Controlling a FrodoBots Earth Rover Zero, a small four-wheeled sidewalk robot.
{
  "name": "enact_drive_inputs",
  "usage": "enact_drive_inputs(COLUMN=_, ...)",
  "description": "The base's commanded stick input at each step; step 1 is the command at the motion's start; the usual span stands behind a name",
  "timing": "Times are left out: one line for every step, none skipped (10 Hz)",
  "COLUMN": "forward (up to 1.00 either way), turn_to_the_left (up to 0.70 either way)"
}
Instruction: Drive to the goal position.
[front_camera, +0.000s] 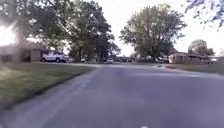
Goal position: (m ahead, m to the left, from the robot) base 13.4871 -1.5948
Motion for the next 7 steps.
enact_drive_inputs(forward=1.0, turn_to_the_left=0.0)
enact_drive_inputs(forward=1.0, turn_to_the_left=0.0)
enact_drive_inputs(forward=1.0, turn_to_the_left=0.0)
enact_drive_inputs(forward=1.0, turn_to_the_left=0.0)
enact_drive_inputs(forward=1.0, turn_to_the_left=0.0)
enact_drive_inputs(forward=1.0, turn_to_the_left=0.0)
enact_drive_inputs(forward=1.0, turn_to_the_left=0.0)
